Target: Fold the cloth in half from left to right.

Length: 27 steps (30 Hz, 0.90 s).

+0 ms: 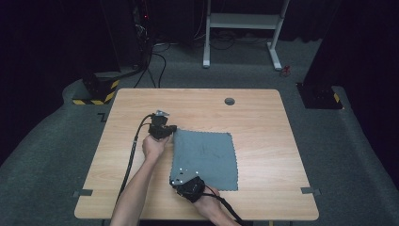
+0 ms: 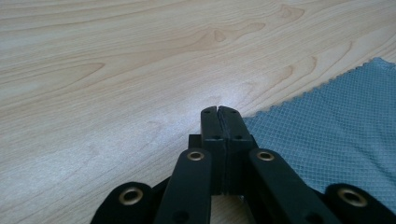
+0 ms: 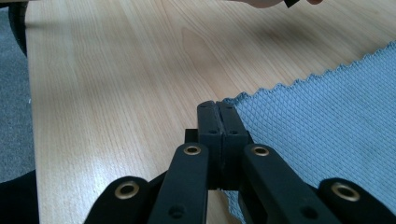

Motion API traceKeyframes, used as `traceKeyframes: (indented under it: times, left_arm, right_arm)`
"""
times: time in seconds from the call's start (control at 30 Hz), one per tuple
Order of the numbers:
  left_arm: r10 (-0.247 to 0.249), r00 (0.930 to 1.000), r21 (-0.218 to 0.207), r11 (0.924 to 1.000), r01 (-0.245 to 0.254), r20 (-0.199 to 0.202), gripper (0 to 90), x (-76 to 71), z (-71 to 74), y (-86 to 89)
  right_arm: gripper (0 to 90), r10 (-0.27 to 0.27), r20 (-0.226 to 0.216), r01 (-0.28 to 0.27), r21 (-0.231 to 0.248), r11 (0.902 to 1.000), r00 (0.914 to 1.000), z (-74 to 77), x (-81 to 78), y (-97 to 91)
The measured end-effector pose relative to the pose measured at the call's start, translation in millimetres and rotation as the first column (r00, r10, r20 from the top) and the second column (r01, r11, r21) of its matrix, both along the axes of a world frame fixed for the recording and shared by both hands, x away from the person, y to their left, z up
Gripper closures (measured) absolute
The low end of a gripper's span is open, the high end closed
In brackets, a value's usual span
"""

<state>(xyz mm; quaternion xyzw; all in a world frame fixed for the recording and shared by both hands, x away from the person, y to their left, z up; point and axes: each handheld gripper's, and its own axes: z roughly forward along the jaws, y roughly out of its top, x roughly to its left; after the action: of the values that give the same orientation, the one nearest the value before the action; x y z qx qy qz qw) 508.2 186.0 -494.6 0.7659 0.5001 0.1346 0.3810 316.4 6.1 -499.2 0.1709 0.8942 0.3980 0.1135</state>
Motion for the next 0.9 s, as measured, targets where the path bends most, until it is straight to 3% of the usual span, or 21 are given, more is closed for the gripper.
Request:
traceKeyframes:
  times: [0.23,0.33,0.53,0.77,0.9]
  left_arm:
    - [0.003,0.9999,0.000,1.0000,-0.003,0.015,89.8,-7.9,6.9,14.6]
    - [0.010,0.9999,0.006,0.9999,-0.010,0.010,89.8,-9.7,10.3,23.3]
    - [0.024,0.9994,0.009,0.9997,-0.025,0.023,89.7,-15.4,19.6,33.0]
    - [0.005,0.9999,0.050,0.9987,-0.006,0.015,89.8,-14.0,16.5,20.6]
    - [-0.005,0.9999,0.038,0.9993,0.004,0.013,89.7,-11.6,12.0,7.7]
  right_arm:
    - [90.0,0.031,-0.022,-0.031,0.020,0.9993,0.9993,7.3,-0.4,9.6]
    - [90.0,0.052,-0.003,-0.052,0.019,0.9985,0.9987,11.4,-2.3,17.5]
    - [90.0,0.078,-0.004,-0.077,0.074,0.9943,0.9970,24.7,-1.8,22.9]
    - [90.0,0.069,-0.029,-0.065,0.118,0.9908,0.9972,24.6,-1.2,11.1]
    - [90.0,0.049,-0.035,-0.044,0.117,0.9922,0.9982,20.1,-0.7,0.2]
